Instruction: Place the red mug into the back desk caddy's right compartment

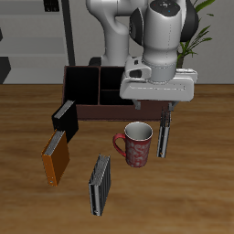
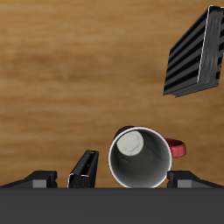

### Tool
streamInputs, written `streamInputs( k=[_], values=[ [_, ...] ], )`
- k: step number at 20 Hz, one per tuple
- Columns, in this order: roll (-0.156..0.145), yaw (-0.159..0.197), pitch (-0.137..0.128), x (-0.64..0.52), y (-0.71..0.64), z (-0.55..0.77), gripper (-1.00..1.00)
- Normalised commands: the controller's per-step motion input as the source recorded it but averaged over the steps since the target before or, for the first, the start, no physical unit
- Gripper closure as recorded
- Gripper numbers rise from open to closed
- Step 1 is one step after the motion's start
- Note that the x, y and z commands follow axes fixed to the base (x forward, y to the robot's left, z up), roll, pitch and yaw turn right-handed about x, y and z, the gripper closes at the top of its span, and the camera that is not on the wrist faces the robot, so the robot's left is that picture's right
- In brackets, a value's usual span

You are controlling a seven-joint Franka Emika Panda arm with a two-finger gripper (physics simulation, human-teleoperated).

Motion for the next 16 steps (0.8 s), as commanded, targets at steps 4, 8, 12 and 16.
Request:
streamInputs(
  k=[4,8,12,16],
  values=[
    [-0.026,-0.035,0.007,0.1,-0.11,-0.32,-1.0],
    [0.025,-0.01,0.015,0.08,0.02,-0.39,-1.0],
    [0.019,-0.088,0.034,0.01,0.06,-0.35,-1.0],
    [0.015,-0.051,0.026,-0.03,0.07,-0.21,-1.0]
  ],
)
